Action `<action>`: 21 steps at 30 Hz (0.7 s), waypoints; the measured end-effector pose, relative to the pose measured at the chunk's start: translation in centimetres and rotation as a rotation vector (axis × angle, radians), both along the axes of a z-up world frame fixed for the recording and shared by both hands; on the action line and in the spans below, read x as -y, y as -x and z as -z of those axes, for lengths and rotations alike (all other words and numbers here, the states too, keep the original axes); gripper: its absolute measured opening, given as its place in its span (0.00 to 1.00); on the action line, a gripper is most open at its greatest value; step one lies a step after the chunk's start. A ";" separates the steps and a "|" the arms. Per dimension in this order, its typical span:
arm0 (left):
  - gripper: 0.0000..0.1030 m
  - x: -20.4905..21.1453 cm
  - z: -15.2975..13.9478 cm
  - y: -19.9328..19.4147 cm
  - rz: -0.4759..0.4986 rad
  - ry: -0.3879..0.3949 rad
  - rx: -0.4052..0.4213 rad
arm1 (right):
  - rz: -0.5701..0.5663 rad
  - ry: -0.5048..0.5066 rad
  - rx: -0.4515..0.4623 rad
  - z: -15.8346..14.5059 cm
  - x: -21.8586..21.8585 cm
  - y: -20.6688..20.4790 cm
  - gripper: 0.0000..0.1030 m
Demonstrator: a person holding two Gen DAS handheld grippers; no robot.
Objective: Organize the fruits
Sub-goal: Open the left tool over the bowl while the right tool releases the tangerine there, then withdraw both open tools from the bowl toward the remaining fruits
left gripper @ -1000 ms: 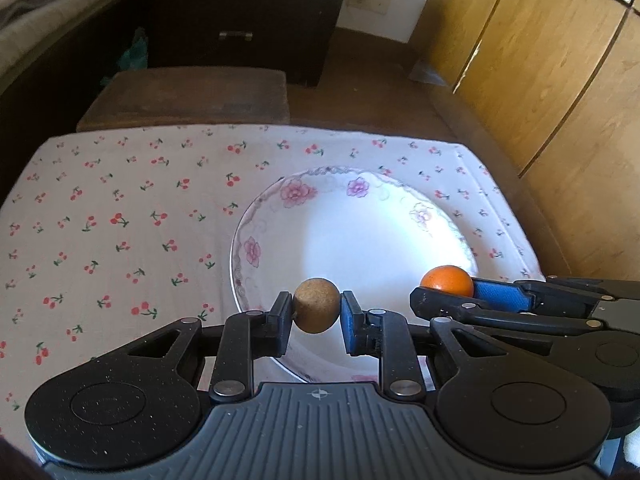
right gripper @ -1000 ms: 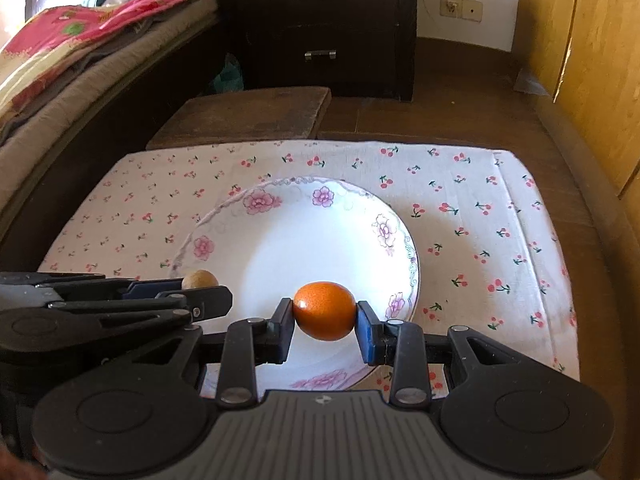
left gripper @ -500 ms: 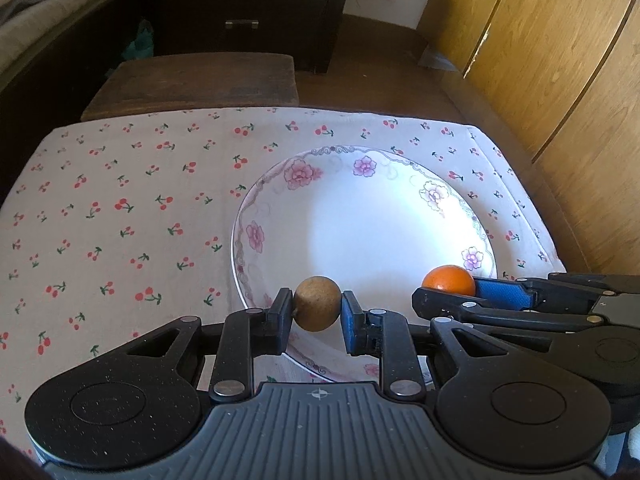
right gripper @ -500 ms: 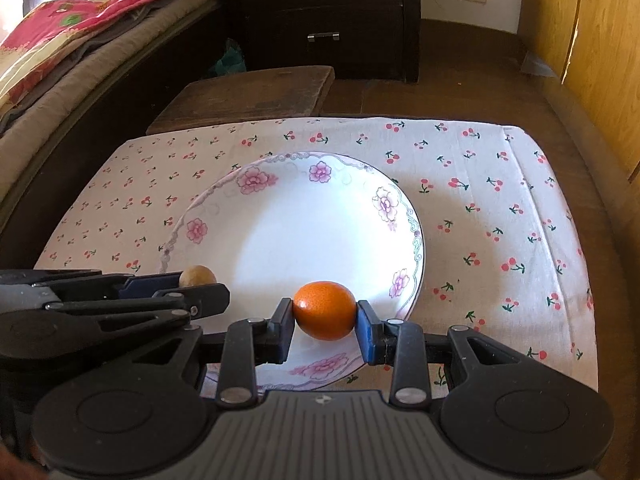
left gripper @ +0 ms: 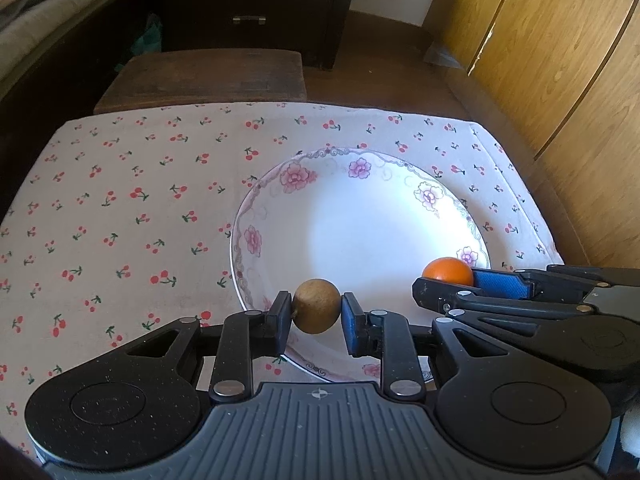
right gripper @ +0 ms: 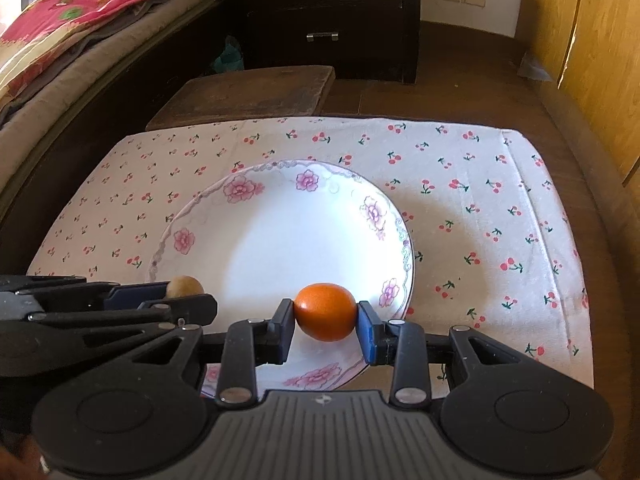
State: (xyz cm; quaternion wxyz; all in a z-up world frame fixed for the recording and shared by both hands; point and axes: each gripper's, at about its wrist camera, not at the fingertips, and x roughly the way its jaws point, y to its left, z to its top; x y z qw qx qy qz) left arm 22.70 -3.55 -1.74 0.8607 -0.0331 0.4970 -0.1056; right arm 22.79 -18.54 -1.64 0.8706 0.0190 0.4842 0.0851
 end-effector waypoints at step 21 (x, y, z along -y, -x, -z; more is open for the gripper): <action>0.44 -0.5 -2.5 1.4 -0.006 0.055 0.062 | 0.024 -0.025 0.060 -2.7 0.8 2.4 0.35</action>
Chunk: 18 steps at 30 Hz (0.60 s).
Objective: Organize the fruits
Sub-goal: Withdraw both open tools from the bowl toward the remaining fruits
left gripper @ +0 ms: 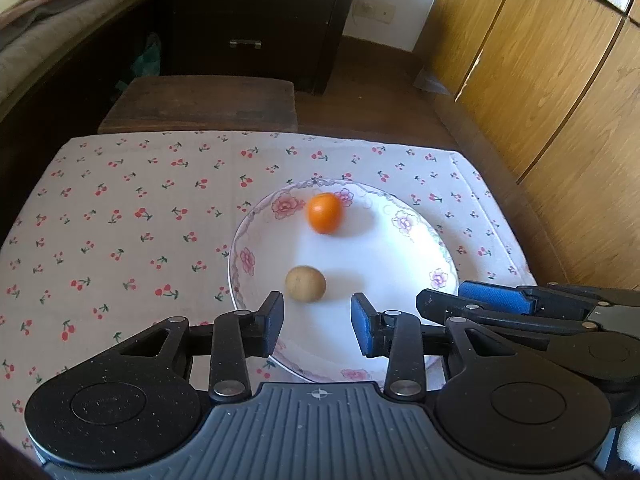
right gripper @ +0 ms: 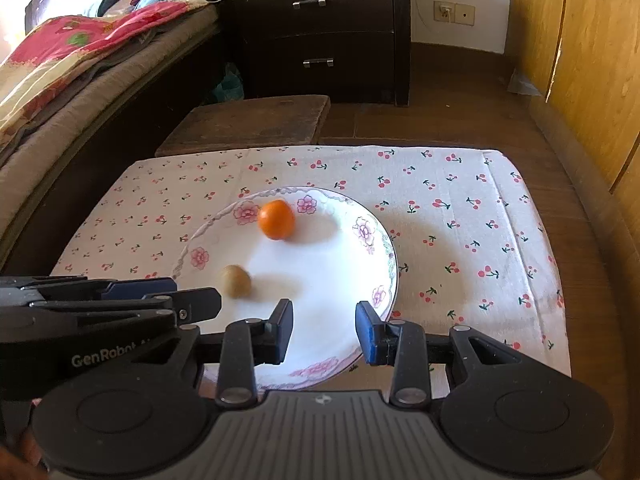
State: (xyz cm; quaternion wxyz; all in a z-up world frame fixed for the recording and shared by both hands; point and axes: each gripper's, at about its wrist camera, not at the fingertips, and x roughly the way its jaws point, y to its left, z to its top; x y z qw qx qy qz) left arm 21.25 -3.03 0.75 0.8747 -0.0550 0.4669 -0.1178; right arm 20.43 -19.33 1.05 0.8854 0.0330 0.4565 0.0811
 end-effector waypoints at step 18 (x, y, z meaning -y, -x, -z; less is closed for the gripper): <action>0.48 -1.2 -0.7 3.8 0.000 0.041 -0.005 | -0.021 -0.017 -0.018 -0.6 -0.6 3.9 0.35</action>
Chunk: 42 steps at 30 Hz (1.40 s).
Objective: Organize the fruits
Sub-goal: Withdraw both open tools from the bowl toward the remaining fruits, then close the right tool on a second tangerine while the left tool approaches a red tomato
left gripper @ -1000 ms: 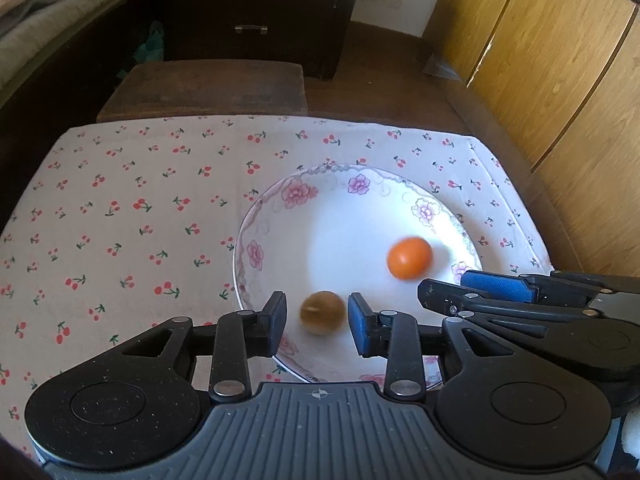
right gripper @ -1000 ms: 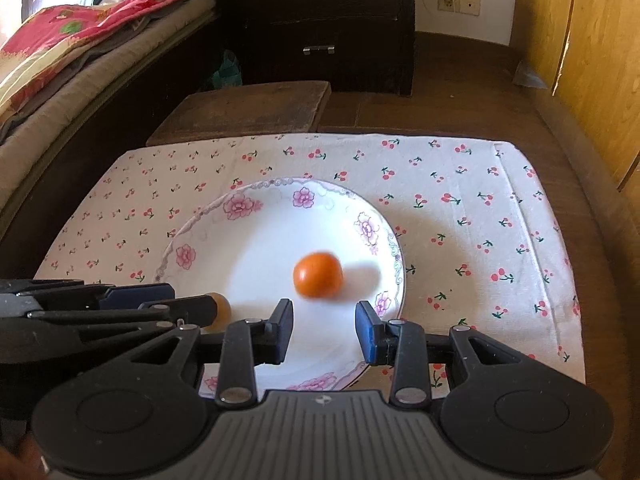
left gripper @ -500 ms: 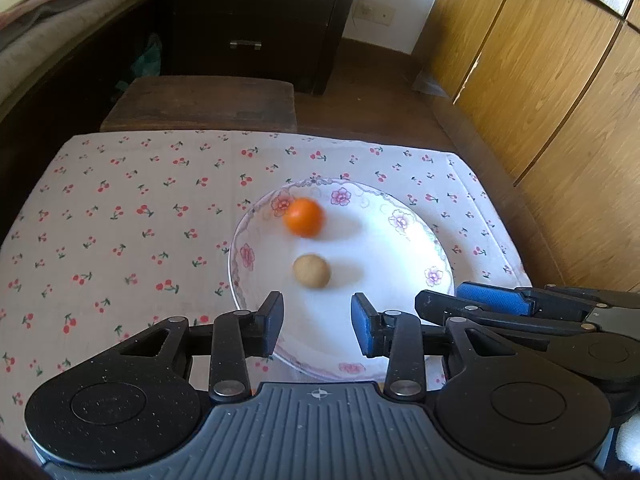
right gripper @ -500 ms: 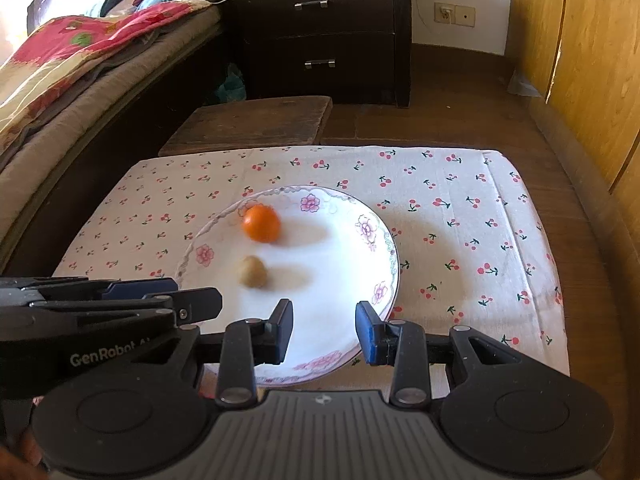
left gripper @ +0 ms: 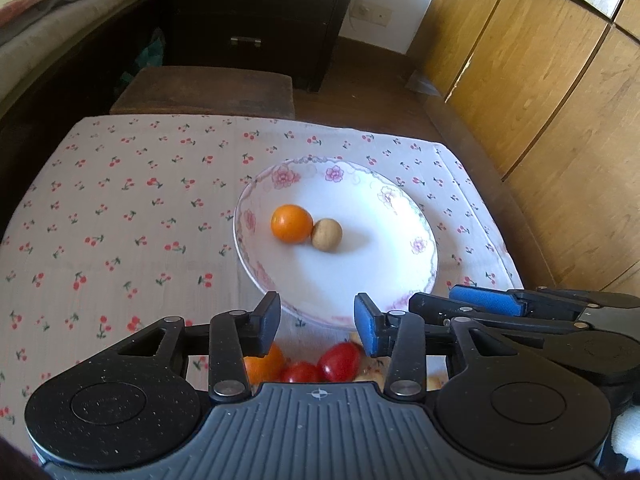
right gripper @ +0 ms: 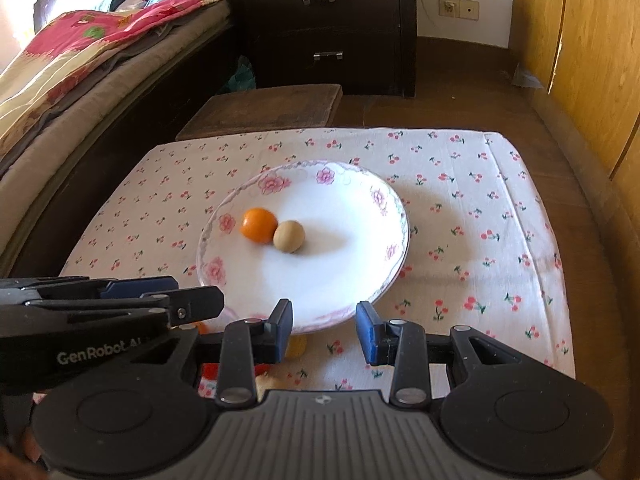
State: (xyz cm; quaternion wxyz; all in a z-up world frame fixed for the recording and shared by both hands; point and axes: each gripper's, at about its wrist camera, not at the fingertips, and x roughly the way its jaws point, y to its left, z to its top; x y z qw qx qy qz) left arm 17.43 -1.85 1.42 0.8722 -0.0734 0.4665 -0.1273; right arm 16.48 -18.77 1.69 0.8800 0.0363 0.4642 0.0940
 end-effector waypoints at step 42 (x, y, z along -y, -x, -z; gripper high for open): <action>0.65 -3.3 3.0 7.7 0.004 -0.132 -0.092 | -0.133 -0.047 -0.066 0.4 -6.0 4.0 0.36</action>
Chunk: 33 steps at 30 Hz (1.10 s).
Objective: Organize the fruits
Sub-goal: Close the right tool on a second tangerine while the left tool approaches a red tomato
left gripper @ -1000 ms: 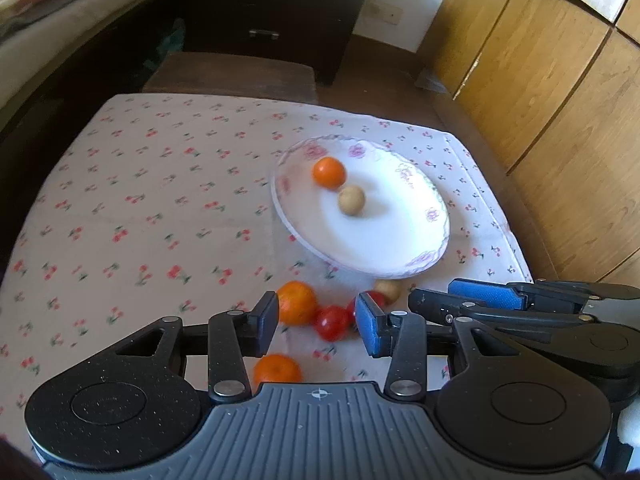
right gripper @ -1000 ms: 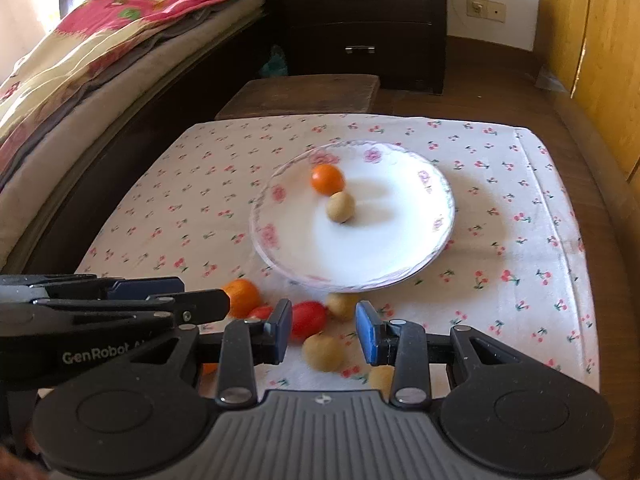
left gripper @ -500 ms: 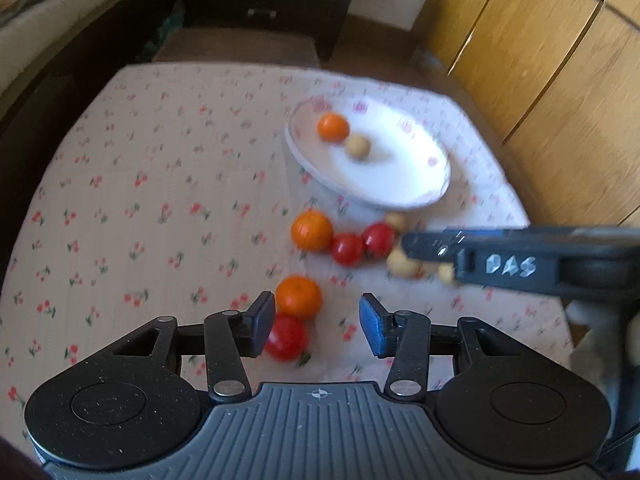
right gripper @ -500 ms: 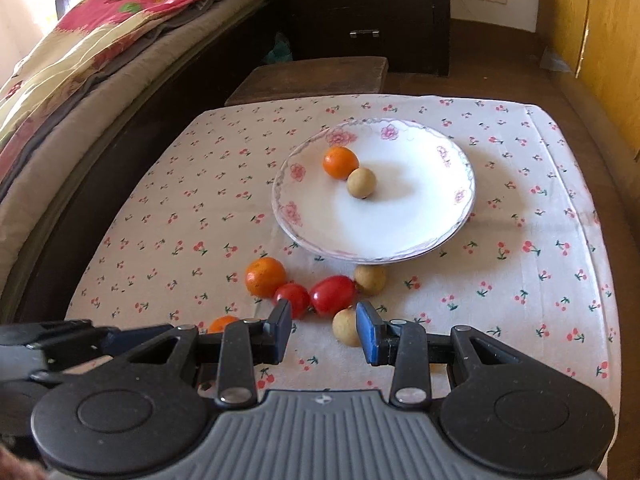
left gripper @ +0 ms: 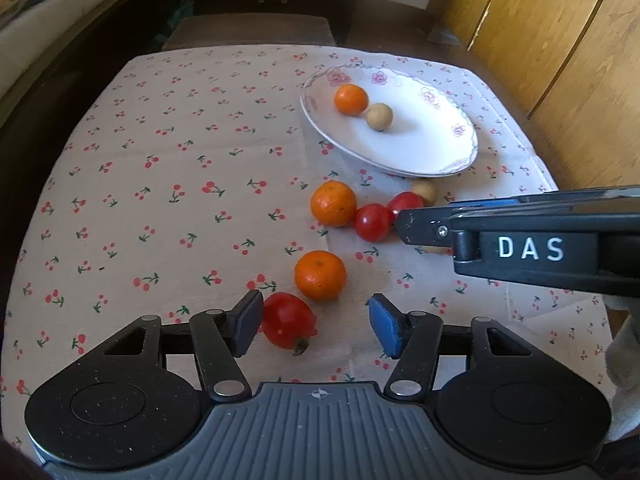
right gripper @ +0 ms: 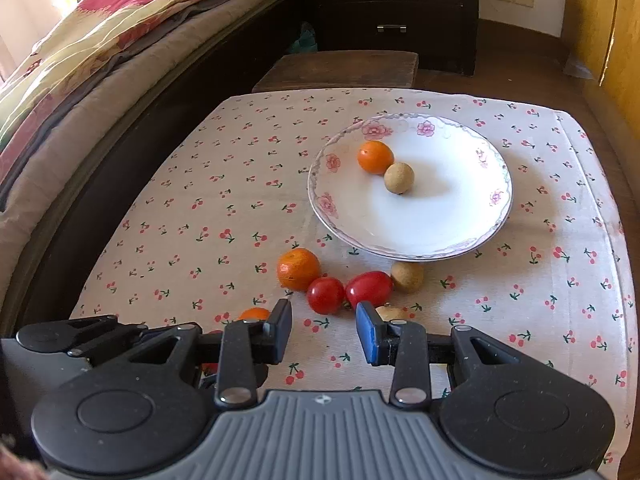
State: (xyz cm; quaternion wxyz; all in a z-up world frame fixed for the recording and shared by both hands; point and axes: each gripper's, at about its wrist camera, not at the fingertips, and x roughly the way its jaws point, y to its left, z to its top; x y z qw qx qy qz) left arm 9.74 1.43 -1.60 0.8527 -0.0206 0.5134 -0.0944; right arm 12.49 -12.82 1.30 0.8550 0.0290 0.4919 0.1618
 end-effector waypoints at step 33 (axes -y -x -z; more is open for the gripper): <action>0.38 -1.4 0.6 2.1 0.027 0.014 -0.026 | -0.127 0.014 -0.116 4.0 -6.0 -1.8 0.36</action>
